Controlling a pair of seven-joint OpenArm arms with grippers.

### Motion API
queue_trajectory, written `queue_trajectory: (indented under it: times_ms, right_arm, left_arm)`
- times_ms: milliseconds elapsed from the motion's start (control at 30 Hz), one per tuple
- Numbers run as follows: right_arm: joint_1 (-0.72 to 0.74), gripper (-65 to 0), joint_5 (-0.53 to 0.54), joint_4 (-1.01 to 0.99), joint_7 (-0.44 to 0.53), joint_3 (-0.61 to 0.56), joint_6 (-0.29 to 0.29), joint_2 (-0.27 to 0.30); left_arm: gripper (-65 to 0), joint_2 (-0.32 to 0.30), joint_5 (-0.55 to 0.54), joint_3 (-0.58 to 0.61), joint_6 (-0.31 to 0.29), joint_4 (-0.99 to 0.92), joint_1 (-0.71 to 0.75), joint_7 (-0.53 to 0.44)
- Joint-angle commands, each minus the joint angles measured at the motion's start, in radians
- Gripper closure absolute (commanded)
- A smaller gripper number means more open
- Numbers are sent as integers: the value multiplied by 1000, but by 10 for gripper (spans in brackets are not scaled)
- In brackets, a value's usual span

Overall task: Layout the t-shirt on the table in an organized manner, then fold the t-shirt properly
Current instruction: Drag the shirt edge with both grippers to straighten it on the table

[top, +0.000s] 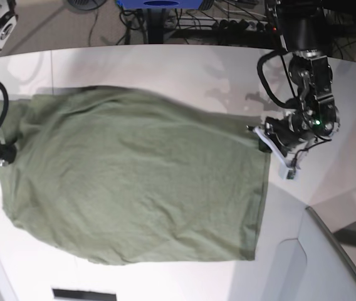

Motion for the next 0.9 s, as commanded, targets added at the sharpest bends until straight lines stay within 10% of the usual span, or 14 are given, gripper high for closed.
queue_trajectory:
  times_ms: [0, 867]
  right_arm:
    - [42, -5, 20, -9, 27, -8, -1, 29]
    - [217, -6, 20, -398, 452, -206, -1, 125]
  left_arm:
    - [0, -7, -7, -4, 1, 1, -25, -16]
    - [0, -5, 4, -40, 4, -194, -108, -162]
